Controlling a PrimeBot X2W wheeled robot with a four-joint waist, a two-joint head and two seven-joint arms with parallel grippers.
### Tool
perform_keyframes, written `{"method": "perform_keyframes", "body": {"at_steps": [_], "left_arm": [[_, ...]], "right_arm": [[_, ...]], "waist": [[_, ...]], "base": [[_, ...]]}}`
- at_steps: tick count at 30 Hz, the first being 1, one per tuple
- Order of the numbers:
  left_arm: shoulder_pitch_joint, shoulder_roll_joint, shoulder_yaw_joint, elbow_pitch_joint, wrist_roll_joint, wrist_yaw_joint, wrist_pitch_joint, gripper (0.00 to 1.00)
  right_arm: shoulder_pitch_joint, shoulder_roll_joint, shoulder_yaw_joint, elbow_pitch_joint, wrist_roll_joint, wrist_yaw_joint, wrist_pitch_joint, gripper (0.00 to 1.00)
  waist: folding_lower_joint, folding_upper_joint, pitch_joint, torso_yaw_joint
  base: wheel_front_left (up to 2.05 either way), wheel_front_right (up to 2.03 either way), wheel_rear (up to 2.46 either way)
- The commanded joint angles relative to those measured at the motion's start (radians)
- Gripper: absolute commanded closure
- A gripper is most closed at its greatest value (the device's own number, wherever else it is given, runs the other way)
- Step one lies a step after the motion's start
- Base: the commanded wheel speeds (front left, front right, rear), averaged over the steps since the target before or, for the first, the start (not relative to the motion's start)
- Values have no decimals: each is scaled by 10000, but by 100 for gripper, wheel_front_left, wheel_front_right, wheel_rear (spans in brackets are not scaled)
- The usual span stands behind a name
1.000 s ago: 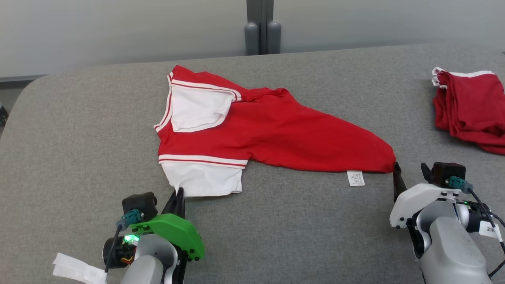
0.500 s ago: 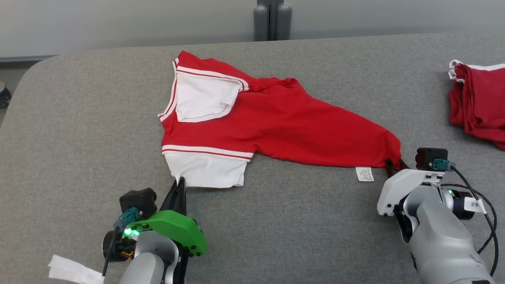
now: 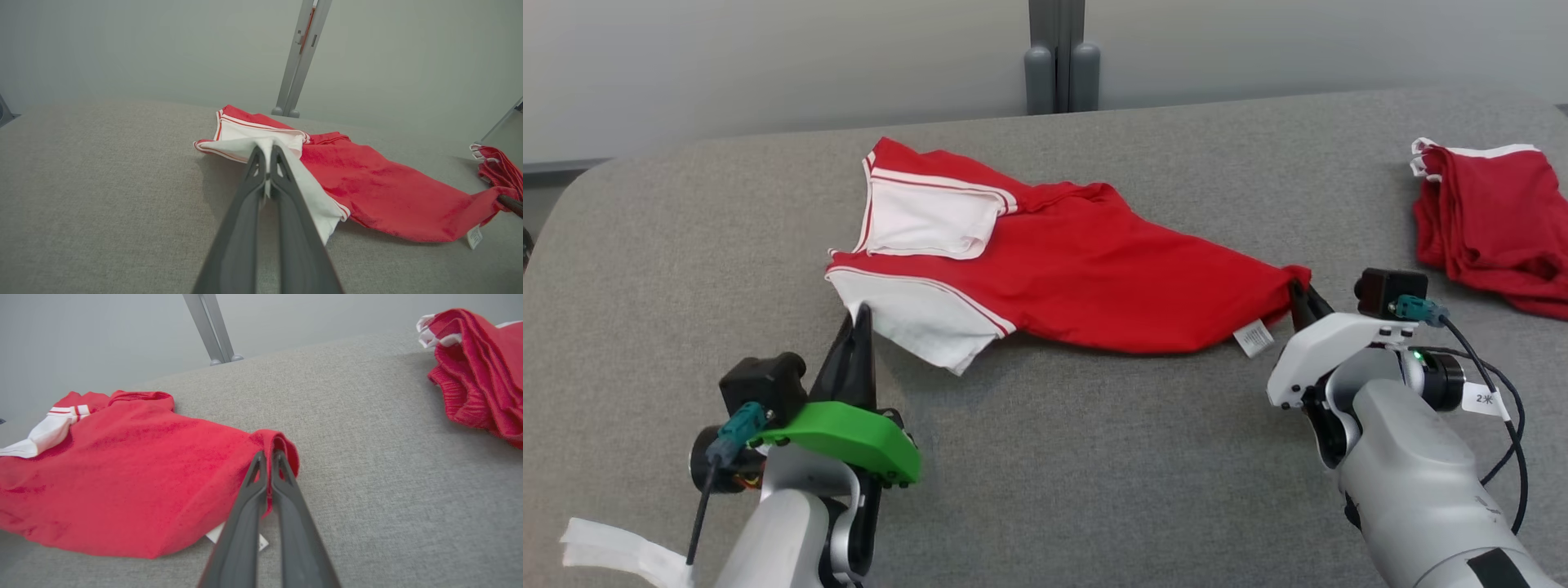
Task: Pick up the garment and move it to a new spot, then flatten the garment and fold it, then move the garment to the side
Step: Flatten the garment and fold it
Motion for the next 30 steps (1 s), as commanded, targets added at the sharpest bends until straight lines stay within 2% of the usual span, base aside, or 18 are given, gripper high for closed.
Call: {"method": "perform_keyframes", "body": {"at_steps": [1, 6, 12, 18, 24, 28, 30], "left_arm": [[-232, 181, 65, -278, 95, 11, -64, 100], [-561, 643, 303, -1508, 231, 98, 19, 100], [-1064, 1257, 576, -3362, 483, 186, 422, 100], [-1510, 1900, 703, -5256, 791, 231, 1114, 100], [-2420, 2616, 651, -7122, 1325, 113, 2218, 100], [-3244, 2886, 551, -8042, 1492, -54, 2858, 100], [-3589, 2953, 453, -8299, 1547, -127, 3167, 100]], "right_arm": [[228, -19, 337, -396, 277, -17, -78, 100], [611, -90, 1033, -2092, 601, -17, -78, 100], [1333, -480, 1319, -4959, 780, -17, 48, 100], [2568, -733, 614, -9221, 717, -17, 1167, 100], [3912, -564, -554, -14081, 200, -16, 3121, 100], [4369, -450, -1059, -16423, -100, -14, 4058, 100], [4533, -371, -1251, -17168, -161, -16, 4466, 100]], "waist": [[0, 0, -332, -231], [0, 0, -830, -477], [0, 0, -1315, -699], [0, 0, -1563, -928], [0, 0, -1562, -1025], [0, 0, -1482, -1075], [0, 0, -1421, -1105]], "base": [[0, 0, 0], [0, 0, 0], [0, 0, 0], [0, 0, 0], [0, 0, 0], [0, 0, 0], [0, 0, 0]]}}
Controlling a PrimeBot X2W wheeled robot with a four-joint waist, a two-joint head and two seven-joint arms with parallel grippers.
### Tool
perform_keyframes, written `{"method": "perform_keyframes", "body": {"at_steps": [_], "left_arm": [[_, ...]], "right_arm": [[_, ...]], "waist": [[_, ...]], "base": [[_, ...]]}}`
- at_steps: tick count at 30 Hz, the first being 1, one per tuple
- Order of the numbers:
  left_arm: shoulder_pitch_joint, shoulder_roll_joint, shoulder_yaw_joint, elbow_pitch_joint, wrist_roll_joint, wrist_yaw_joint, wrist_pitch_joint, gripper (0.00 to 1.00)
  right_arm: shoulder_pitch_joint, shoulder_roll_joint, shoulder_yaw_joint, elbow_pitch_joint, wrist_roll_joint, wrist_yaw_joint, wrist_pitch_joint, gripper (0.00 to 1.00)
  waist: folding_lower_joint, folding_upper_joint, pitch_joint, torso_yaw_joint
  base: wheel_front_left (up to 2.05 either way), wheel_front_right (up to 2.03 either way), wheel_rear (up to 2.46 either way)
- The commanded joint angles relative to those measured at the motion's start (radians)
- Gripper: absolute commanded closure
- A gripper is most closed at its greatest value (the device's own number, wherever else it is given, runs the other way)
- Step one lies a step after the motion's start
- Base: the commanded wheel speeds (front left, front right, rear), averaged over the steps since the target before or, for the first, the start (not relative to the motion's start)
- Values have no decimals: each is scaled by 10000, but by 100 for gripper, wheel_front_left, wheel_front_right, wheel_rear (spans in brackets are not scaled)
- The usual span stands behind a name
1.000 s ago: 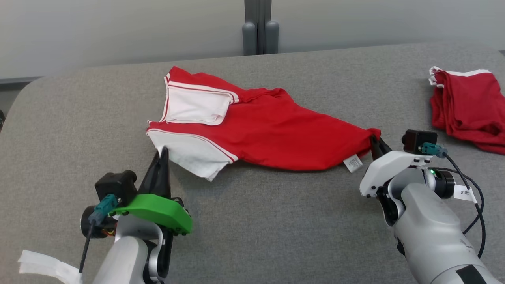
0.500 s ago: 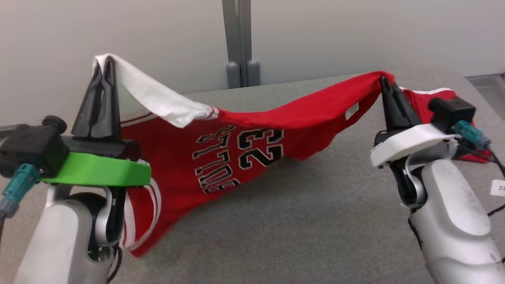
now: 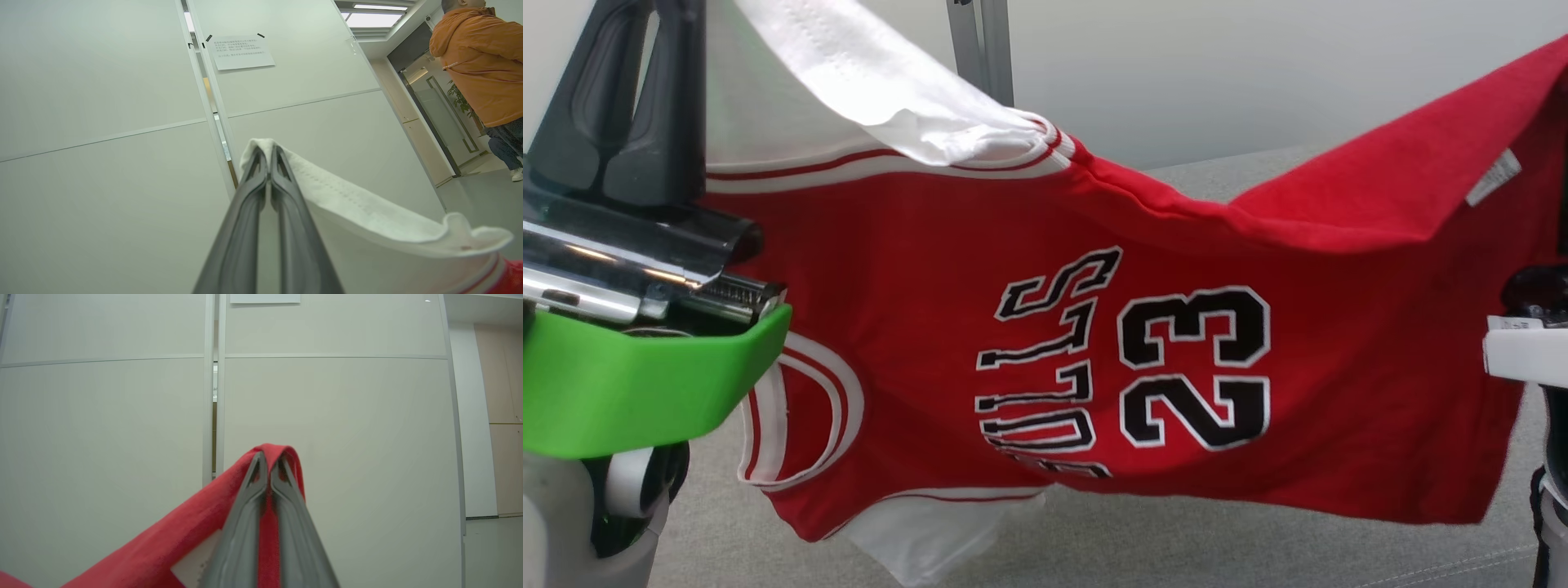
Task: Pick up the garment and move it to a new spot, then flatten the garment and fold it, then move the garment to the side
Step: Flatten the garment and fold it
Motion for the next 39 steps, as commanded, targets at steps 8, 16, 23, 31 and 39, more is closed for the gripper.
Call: {"method": "perform_keyframes", "body": {"at_steps": [8, 16, 23, 31, 39], "left_arm": [[-535, -140, -613, 775, -349, -255, 854, 100], [-2613, -427, -759, 4270, -839, -1025, 814, 100], [-6103, -907, -831, 8457, -40, -1245, -400, 100], [-8909, -1751, -912, 11275, 531, -1090, -3041, 100], [-8360, -2149, -1119, 12823, 206, -1488, -3919, 100]], "right_arm": [[328, 230, -105, -128, -142, -12, 1063, 100], [-2548, -238, 813, 3051, -80, -11, 813, 100], [-6904, -256, 1143, 7975, -1312, -11, -843, 100], [-10574, 192, 349, 11993, -3327, -12, -3184, 100], [-11075, 313, -177, 14350, -4247, -14, -4100, 100]], "waist": [[0, 0, 728, -32], [0, 0, 1996, 52], [0, 0, 2583, 114], [0, 0, 3641, 722], [0, 0, 5460, 1326]], "base": [[0, 0, 0], [0, 0, 0], [0, 0, 0], [0, 0, 0], [0, 0, 0]]}}
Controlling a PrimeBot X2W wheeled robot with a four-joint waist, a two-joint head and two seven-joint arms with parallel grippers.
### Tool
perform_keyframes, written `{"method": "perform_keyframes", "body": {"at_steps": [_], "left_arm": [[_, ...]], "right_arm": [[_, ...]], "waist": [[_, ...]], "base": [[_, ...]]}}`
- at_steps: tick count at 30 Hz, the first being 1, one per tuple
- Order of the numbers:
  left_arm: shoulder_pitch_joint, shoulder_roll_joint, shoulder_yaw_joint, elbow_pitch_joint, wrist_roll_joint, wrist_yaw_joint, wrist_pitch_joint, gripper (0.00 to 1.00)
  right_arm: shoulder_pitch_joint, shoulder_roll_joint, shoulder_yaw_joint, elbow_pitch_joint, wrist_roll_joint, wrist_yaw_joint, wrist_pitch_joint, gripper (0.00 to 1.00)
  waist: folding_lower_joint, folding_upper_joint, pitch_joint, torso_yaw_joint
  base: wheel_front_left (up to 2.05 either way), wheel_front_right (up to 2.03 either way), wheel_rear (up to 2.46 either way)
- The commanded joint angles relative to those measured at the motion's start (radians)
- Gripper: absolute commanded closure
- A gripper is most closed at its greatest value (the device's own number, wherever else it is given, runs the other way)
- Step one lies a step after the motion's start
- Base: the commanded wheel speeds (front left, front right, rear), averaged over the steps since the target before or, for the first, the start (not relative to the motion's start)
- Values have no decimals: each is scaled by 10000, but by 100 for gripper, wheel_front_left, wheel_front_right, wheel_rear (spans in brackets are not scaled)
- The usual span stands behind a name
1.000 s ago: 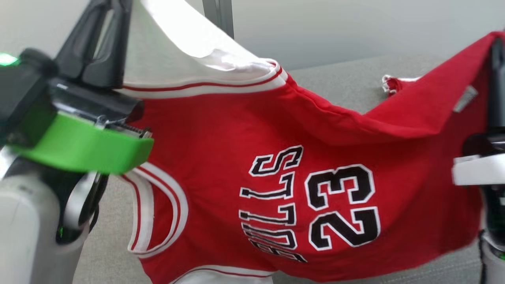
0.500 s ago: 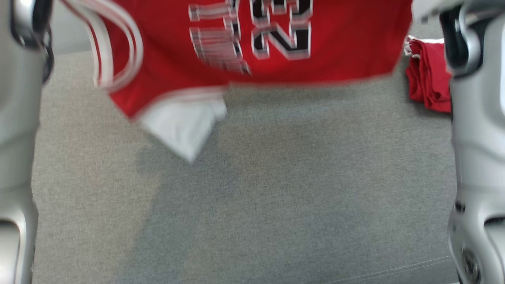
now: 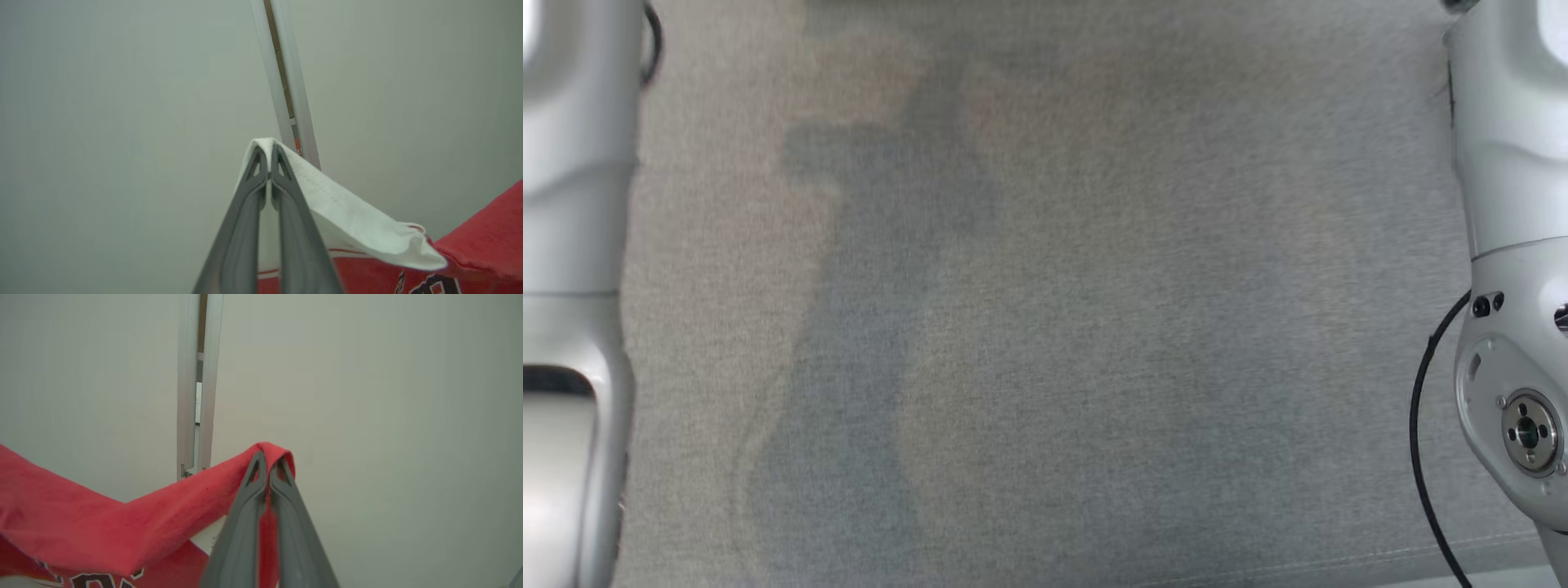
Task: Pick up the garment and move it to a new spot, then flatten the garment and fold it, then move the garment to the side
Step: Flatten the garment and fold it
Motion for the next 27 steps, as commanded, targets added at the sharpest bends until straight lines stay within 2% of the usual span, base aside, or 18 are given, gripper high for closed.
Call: {"method": "perform_keyframes", "body": {"at_steps": [1, 4, 9, 16, 27], "left_arm": [[388, -155, -21, 177, -109, -65, -157, 100], [878, -290, -119, 446, -225, -129, -404, 100], [1696, -392, -117, 280, -482, -235, -746, 100], [3211, -35, 161, -1058, -901, -331, -999, 100], [6882, 531, 417, -4041, -1385, 75, -1014, 100]], "right_arm": [[197, -11, -143, 278, -206, -14, -137, 100], [401, -23, -530, 895, -380, -14, -321, 100], [773, 2, -817, 1195, -258, -14, -468, 100], [1956, 39, 64, -256, 1430, -14, -453, 100], [4631, -253, 625, -2239, 3326, -14, -456, 100]], "waist": [[-1, 0, 1301, 630], [-1, 0, 1871, 778], [-1, 0, 2313, 779], [-1, 0, 2107, 429], [-1, 0, 979, 186]], "base": [[0, 0, 0], [0, 0, 0], [0, 0, 0], [0, 0, 0], [0, 0, 0]]}}
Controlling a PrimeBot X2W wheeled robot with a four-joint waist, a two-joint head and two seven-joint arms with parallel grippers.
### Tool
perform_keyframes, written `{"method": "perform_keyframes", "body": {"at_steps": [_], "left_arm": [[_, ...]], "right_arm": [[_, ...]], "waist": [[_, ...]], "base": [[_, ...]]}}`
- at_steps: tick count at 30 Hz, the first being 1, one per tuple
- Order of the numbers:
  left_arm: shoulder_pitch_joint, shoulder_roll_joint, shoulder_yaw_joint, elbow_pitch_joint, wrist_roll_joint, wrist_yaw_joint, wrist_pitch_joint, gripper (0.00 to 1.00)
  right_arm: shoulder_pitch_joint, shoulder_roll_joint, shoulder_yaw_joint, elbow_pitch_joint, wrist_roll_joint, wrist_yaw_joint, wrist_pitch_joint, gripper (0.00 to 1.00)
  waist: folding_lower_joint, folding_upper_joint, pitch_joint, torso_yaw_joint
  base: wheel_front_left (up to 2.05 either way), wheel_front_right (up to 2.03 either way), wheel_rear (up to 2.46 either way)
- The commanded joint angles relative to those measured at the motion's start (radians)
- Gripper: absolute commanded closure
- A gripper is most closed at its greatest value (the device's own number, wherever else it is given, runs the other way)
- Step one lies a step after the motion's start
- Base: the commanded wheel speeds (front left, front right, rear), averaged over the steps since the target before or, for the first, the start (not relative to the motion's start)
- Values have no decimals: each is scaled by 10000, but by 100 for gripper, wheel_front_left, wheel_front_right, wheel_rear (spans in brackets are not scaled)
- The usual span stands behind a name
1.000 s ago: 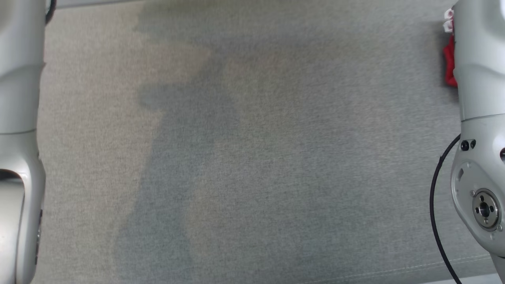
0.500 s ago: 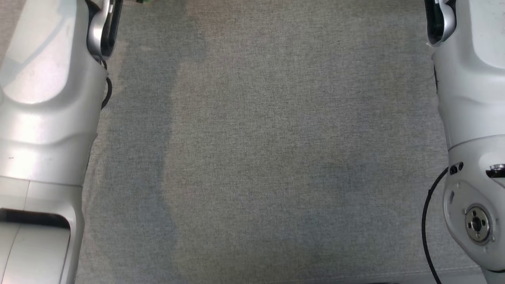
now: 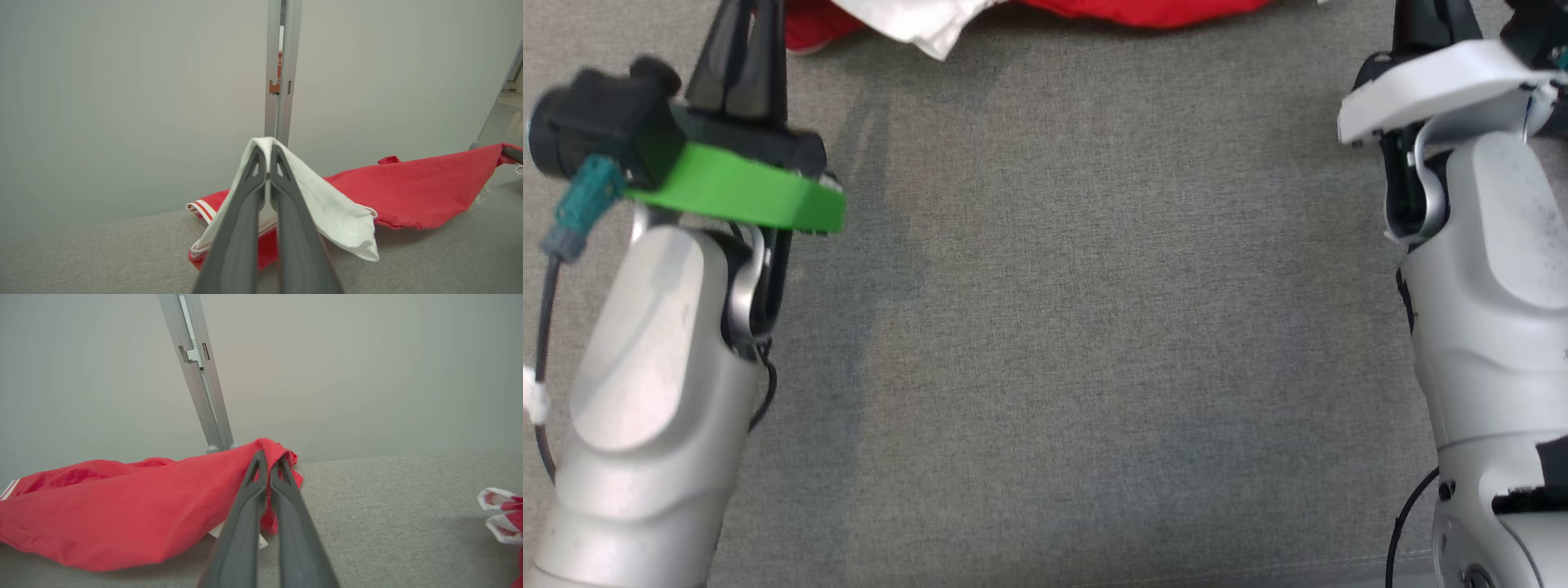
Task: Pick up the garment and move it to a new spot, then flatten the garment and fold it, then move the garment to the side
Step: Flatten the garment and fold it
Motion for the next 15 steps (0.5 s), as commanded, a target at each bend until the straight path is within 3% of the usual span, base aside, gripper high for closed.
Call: {"method": "perform_keyframes", "body": {"at_steps": [1, 15], "left_arm": [[658, 68, 31, -283, -122, 114, -21, 100], [6046, 81, -132, -3040, -843, 1105, 146, 100]], "right_arm": [[479, -43, 0, -211, 191, -14, -27, 100], [4590, 149, -15, -1619, 1503, -14, -28, 100]], "waist": [[-1, 0, -562, -94], [-1, 0, -2552, -64]], "base": [[0, 0, 0], [0, 0, 0]]}}
